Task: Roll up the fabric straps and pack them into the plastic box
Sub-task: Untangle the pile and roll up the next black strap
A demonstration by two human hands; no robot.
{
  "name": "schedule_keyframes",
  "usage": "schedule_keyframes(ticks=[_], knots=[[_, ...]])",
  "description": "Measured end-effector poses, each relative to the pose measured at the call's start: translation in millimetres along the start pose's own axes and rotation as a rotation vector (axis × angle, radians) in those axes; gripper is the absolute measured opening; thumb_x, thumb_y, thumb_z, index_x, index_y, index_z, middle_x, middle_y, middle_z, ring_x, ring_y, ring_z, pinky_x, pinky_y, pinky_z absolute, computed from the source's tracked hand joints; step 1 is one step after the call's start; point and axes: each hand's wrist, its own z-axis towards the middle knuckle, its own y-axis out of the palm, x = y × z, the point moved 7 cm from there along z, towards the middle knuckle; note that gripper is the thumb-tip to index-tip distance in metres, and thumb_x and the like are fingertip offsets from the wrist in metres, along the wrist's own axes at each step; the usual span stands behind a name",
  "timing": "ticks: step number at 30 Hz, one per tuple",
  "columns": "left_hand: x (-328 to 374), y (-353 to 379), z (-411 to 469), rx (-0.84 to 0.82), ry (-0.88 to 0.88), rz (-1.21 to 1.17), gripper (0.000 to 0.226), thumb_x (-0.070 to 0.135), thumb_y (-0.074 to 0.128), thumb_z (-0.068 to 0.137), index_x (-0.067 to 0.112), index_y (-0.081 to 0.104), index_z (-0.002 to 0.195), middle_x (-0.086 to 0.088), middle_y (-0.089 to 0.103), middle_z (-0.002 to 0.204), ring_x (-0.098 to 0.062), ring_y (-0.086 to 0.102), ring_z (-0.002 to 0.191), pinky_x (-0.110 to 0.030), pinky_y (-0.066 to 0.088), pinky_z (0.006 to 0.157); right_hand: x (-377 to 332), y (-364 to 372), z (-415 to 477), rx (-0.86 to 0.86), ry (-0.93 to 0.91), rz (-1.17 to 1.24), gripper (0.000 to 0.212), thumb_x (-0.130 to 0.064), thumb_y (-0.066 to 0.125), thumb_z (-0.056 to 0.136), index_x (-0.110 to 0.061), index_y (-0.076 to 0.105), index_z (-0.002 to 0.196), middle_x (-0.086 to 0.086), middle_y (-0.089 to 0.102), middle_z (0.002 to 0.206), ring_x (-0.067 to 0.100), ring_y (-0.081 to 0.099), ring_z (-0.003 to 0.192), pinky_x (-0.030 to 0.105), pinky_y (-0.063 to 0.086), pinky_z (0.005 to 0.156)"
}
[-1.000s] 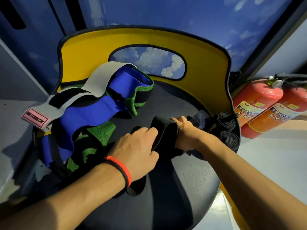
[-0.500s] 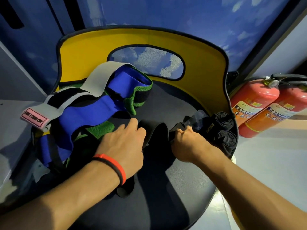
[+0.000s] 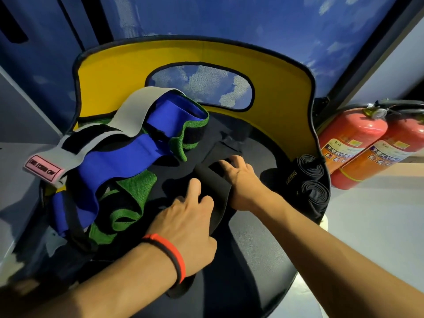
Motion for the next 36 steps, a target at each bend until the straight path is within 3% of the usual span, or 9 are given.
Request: schedule_keyframes(ticks=[7, 11, 14, 17, 20, 22, 26, 32, 36], knots=[[6.6, 14.6, 4.2, -0.048, 0.056, -0.02, 0.045, 0.059, 0.058, 0.085, 0.031, 0.027, 0.102, 0.002, 0.027, 0.121, -0.022, 0.043, 0.089, -0.036, 0.037, 0.073, 23.5, -20.1, 11.1, 0.036, 0.039, -0.28, 0.079, -0.015, 0.06, 0.093, -0.031, 0.022, 0.161, 0.009, 0.015, 0.167, 0.032, 0.029, 0.149, 0.043, 0.033, 0.117], [24.0, 24.7, 12.4, -0.034, 0.073, -0.063, 0.057, 0.066, 0.057, 0.084, 0.031, 0.035, 0.123, 0.0, 0.031, 0.123, -0.026, 0.048, 0.103, -0.037, 0.04, 0.074, 24.6, -36.7, 6.3, 0.194, 0.063, -0.111, 0.049, -0.012, 0.051, 0.094, -0.02, 0.053, 0.142, 0.013, 0.048, 0.143, 0.038, 0.056, 0.124, 0.047, 0.05, 0.098], [29.4, 39.1, 24.5, -0.075, 0.03, 0.004, 0.072, 0.069, 0.053, 0.086, 0.027, 0.035, 0.142, -0.01, 0.023, 0.148, -0.032, 0.045, 0.121, -0.04, 0.045, 0.085, 17.9, -27.9, 4.1, 0.183, 0.037, -0.059, 0.033, -0.018, 0.047, 0.094, -0.019, 0.062, 0.124, 0.012, 0.057, 0.125, 0.038, 0.06, 0.11, 0.046, 0.053, 0.089], [33.8, 44.2, 29.6, -0.071, 0.022, 0.068, 0.076, 0.074, 0.051, 0.086, 0.023, 0.036, 0.141, -0.009, 0.012, 0.153, -0.032, 0.042, 0.121, -0.041, 0.044, 0.084, 22.5, -6.2, 3.8, 0.043, 0.063, -0.128, 0.039, -0.032, 0.04, 0.101, -0.022, 0.053, 0.136, 0.011, 0.051, 0.139, 0.035, 0.055, 0.122, 0.045, 0.049, 0.098], [38.3, 47.5, 22.7, -0.082, 0.083, 0.013, 0.073, 0.074, 0.055, 0.085, 0.021, 0.039, 0.133, -0.007, 0.023, 0.133, -0.031, 0.049, 0.109, -0.041, 0.043, 0.079, 29.2, 0.5, 4.0, 0.043, 0.044, -0.258, 0.06, -0.038, 0.034, 0.106, -0.021, 0.018, 0.161, 0.009, 0.016, 0.168, 0.03, 0.024, 0.152, 0.042, 0.026, 0.119], [35.4, 50.2, 15.3, -0.123, 0.144, -0.043, 0.071, 0.067, 0.061, 0.085, 0.023, 0.041, 0.135, -0.003, 0.023, 0.134, -0.03, 0.052, 0.108, -0.043, 0.049, 0.084, 32.4, 4.4, 4.3, 0.048, 0.026, -0.282, 0.065, -0.04, 0.031, 0.108, -0.021, 0.003, 0.163, 0.007, -0.001, 0.171, 0.028, 0.006, 0.157, 0.041, 0.015, 0.124], [19.5, 50.7, 9.0, -0.208, 0.256, -0.113, 0.069, 0.051, 0.068, 0.087, 0.032, 0.038, 0.146, 0.008, 0.017, 0.146, -0.027, 0.049, 0.118, -0.04, 0.049, 0.092, 35.9, 7.1, 3.7, 0.062, 0.007, -0.317, 0.065, -0.041, 0.031, 0.109, -0.021, 0.001, 0.163, 0.008, -0.002, 0.171, 0.029, 0.005, 0.157, 0.041, 0.015, 0.124], [-8.0, 28.2, 4.2, -0.145, 0.289, -0.13, 0.06, 0.042, 0.07, 0.09, 0.033, 0.046, 0.144, 0.012, 0.035, 0.148, -0.02, 0.043, 0.129, -0.039, 0.046, 0.101, -0.1, -13.3, -15.2, 0.3, -0.117, -0.257, 0.056, -0.034, 0.052, 0.101, -0.018, 0.04, 0.153, 0.012, 0.038, 0.159, 0.031, 0.039, 0.144, 0.044, 0.029, 0.116], [-53.2, -26.4, -1.2, 0.075, 0.215, -0.132, 0.051, 0.035, 0.071, 0.089, 0.037, 0.053, 0.137, 0.014, 0.055, 0.124, -0.012, 0.048, 0.107, -0.032, 0.043, 0.093, -49.3, -22.2, -36.8, 0.314, -0.259, 0.033, 0.039, -0.03, 0.063, 0.096, -0.017, 0.063, 0.132, 0.008, 0.059, 0.133, 0.029, 0.057, 0.12, 0.044, 0.05, 0.095]])
